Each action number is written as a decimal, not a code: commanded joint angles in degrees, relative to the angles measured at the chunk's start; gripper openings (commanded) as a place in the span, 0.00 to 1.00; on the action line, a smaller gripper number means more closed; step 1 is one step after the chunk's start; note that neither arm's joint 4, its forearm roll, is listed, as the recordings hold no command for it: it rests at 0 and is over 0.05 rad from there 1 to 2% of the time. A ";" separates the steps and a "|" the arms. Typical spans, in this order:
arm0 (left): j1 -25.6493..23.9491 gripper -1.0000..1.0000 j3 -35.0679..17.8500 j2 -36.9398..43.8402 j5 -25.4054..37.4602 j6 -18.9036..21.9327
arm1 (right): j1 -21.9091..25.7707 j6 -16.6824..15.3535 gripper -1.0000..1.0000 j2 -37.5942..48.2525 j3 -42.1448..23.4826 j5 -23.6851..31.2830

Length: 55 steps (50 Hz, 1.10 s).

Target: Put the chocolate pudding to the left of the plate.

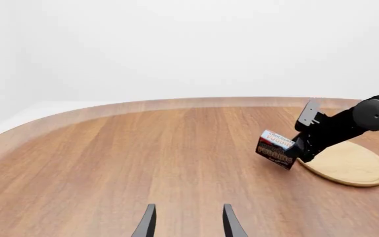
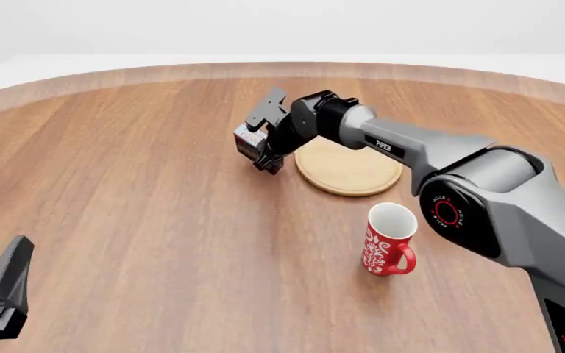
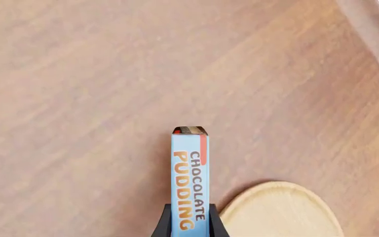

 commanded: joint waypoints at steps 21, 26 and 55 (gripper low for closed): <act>0.00 1.00 0.00 0.00 0.00 0.00 | 0.06 1.18 1.00 -1.20 -0.26 0.02; 0.00 1.00 0.00 0.00 0.00 0.00 | 0.09 1.09 1.00 -2.63 0.83 -0.06; 0.00 1.00 0.00 0.00 0.00 0.00 | 1.91 3.82 1.00 -19.46 19.58 -8.90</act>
